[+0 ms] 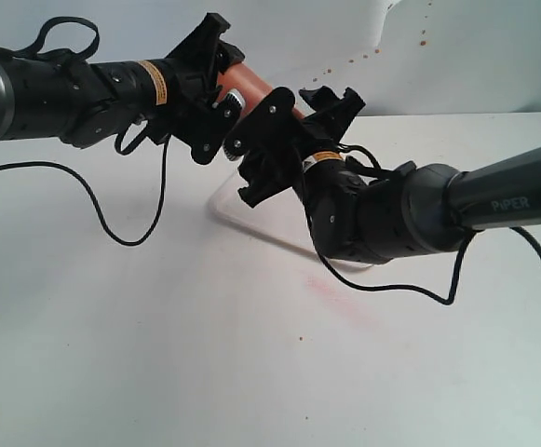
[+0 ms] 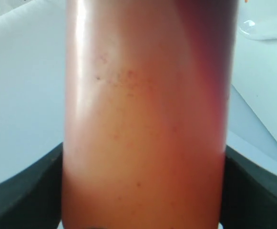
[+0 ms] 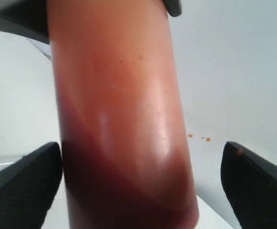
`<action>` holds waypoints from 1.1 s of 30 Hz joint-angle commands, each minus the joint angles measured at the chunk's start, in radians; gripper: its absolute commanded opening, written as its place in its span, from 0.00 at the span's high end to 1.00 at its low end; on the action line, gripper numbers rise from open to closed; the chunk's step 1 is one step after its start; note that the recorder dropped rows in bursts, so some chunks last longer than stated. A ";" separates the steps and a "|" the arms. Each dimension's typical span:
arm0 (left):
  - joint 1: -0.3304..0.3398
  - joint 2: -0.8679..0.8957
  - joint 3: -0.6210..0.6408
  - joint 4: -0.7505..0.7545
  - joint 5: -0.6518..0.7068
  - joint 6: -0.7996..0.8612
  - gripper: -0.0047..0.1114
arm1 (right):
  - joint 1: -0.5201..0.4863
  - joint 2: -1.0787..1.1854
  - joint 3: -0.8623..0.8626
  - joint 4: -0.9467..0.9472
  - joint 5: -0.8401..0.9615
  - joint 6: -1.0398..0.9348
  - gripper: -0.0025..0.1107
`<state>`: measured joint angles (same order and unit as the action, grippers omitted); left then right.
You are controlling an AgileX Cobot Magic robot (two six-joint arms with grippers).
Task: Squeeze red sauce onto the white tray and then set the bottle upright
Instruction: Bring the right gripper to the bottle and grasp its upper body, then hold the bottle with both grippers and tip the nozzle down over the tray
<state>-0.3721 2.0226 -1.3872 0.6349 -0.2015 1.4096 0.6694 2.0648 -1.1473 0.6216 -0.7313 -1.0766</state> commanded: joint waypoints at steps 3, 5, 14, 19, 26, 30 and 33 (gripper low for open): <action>-0.004 -0.020 -0.014 -0.027 -0.057 -0.015 0.96 | -0.006 0.001 -0.006 -0.050 0.006 0.031 0.25; -0.004 -0.020 -0.014 -0.027 -0.057 -0.015 0.96 | -0.006 0.001 -0.006 -0.050 0.004 0.066 0.25; -0.004 -0.020 -0.014 -0.027 -0.056 -0.013 0.96 | -0.006 0.001 -0.006 -0.047 0.004 0.069 0.22; -0.004 -0.020 -0.014 -0.027 -0.056 -0.013 0.96 | -0.006 0.001 -0.006 -0.090 0.035 0.066 0.05; -0.004 -0.020 -0.014 -0.027 -0.056 -0.013 0.96 | -0.006 0.001 -0.006 -0.083 0.062 0.067 0.05; -0.004 -0.020 -0.014 -0.027 -0.056 -0.013 0.96 | -0.006 0.001 -0.006 -0.075 0.054 0.069 0.05; -0.004 -0.020 -0.014 -0.027 -0.056 -0.013 0.96 | -0.014 0.001 -0.006 -0.062 0.048 0.069 0.05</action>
<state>-0.3721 2.0226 -1.3872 0.6349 -0.2035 1.4142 0.6678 2.0648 -1.1473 0.5510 -0.6736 -1.0141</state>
